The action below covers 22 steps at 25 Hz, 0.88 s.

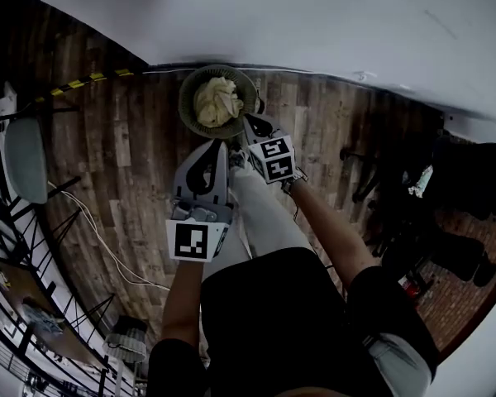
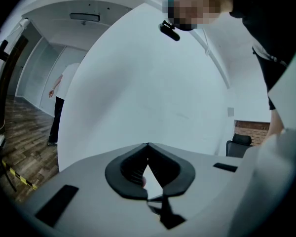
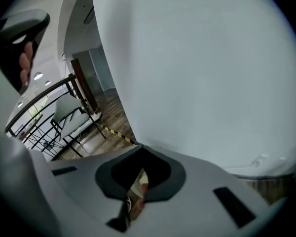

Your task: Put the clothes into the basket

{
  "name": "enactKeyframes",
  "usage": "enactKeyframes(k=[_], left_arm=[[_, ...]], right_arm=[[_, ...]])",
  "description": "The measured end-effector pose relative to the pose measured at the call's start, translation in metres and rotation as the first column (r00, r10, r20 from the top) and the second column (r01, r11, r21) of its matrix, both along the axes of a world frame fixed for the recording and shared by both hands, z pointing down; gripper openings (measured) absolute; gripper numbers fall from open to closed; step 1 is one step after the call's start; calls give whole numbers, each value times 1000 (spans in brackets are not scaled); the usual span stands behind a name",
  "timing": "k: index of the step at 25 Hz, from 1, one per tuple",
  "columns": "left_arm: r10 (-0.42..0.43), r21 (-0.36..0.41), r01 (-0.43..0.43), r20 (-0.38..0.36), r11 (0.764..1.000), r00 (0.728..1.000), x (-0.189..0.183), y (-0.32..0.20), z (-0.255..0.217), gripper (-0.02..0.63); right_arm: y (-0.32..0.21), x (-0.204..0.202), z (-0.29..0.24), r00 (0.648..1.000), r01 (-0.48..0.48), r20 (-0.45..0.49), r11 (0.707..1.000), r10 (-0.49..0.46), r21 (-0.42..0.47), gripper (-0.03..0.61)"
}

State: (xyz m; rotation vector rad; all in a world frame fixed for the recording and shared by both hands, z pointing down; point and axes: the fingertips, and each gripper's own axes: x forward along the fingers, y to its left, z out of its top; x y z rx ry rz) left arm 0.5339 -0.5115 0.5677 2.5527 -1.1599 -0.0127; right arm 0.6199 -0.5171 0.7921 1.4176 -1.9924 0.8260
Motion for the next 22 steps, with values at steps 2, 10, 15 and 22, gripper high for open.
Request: enactKeyframes(k=[2,10,15,22], left_arm=[[4,11,-4,2,1000,1000,4,4,-10,12],[6,55,-6,-5,998,1000,12,18,-68,12],[5,74,-4,-13,997,1000,14,27,-107,12],[28,115,-28,-3,993,1000,18,40,-148,13]], right_arm=[[3,3,-27,999,-30,21,999,29,39,9],[2,9,-178,996,-40,82,957,17,287,9],[17,2,-266,993,4,107,902,-55,431,9],[31,9,-343,973,-93,228,852,-32,516,9]])
